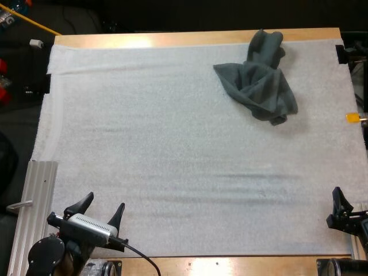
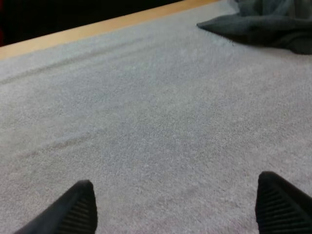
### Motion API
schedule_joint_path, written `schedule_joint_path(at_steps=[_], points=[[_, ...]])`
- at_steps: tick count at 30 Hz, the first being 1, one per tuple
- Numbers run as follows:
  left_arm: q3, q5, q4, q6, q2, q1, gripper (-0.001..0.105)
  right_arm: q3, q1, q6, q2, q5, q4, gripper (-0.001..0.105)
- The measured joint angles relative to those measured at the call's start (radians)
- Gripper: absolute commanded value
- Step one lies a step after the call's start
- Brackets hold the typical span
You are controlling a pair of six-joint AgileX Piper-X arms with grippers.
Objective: Pick towel from pile, fold and stack
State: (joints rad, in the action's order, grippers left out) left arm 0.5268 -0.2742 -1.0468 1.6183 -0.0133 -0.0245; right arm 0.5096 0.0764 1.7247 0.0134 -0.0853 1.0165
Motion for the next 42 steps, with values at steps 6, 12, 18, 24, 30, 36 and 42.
schedule_joint_path(at_steps=[6, 12, 18, 24, 30, 36, 42], points=[[0.017, -0.017, 0.002, 0.025, 0.0, 0.0, 0.066, 0.072, 0.0, -0.004, -0.014, -0.009, 0.056, 0.077], [0.072, -0.07, 0.006, 0.064, 0.0, 0.0, 0.066, 0.189, 0.0, -0.012, -0.076, -0.081, 0.096, 0.077], [0.115, -0.199, 0.052, 0.159, 0.007, -0.024, 0.066, 0.298, 0.0, -0.02, -0.15, -0.201, 0.138, 0.077], [0.161, -0.237, 0.057, 0.179, 0.089, -0.113, 0.066, 0.376, 0.0, -0.042, -0.212, -0.343, 0.145, 0.077], [0.207, -0.239, 0.062, 0.179, 0.17, -0.167, 0.066, 0.444, 0.0, -0.042, -0.261, -0.375, 0.175, 0.077], [0.208, -0.239, 0.062, 0.179, 0.233, -0.167, 0.066, 0.457, 0.0, -0.048, -0.321, -0.39, 0.171, 0.077], [0.208, -0.236, 0.062, 0.179, 0.268, -0.167, 0.066, 0.457, 0.0, -0.09, -0.446, -0.403, 0.09, 0.077]])
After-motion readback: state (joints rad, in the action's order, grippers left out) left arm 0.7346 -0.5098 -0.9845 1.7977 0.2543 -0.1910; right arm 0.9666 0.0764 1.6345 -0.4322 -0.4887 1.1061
